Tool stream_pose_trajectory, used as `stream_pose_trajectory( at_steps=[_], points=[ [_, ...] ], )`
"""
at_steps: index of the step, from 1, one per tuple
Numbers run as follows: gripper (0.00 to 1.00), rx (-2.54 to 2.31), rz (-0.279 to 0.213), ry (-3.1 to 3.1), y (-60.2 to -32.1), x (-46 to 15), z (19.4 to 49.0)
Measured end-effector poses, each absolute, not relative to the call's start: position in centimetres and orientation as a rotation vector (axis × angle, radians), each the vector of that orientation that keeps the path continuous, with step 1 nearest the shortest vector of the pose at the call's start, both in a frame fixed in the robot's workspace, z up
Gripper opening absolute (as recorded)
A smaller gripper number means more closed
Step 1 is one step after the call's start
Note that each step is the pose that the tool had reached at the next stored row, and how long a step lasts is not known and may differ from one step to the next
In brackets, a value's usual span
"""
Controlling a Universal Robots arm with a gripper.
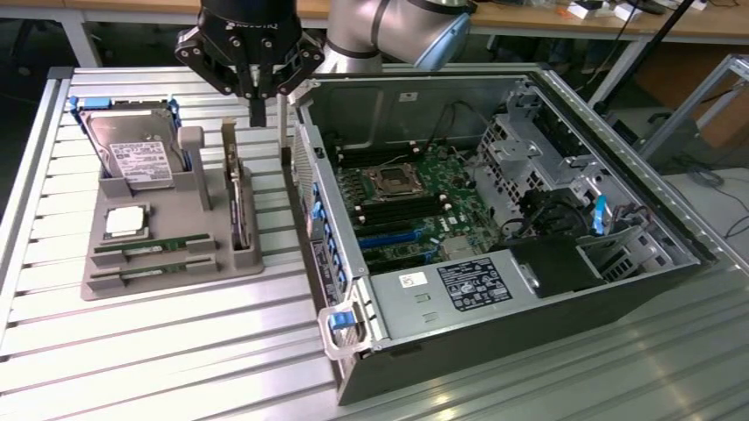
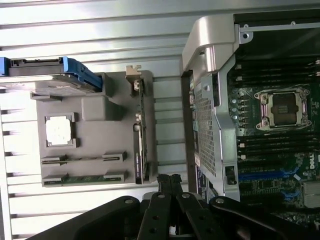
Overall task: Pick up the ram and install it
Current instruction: 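Reach for the ram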
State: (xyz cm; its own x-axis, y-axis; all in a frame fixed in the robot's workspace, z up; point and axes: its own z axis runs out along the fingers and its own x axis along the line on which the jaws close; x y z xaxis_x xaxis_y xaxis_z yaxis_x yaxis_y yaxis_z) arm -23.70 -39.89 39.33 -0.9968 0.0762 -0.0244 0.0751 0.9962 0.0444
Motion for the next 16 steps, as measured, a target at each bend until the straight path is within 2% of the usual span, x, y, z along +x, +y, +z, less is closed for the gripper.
stream_pose_trajectory(
  at_steps=[16],
  points=[
    [0.10, 0.118, 0.068, 3.112, -39.89, -24.48, 39.33]
  ],
)
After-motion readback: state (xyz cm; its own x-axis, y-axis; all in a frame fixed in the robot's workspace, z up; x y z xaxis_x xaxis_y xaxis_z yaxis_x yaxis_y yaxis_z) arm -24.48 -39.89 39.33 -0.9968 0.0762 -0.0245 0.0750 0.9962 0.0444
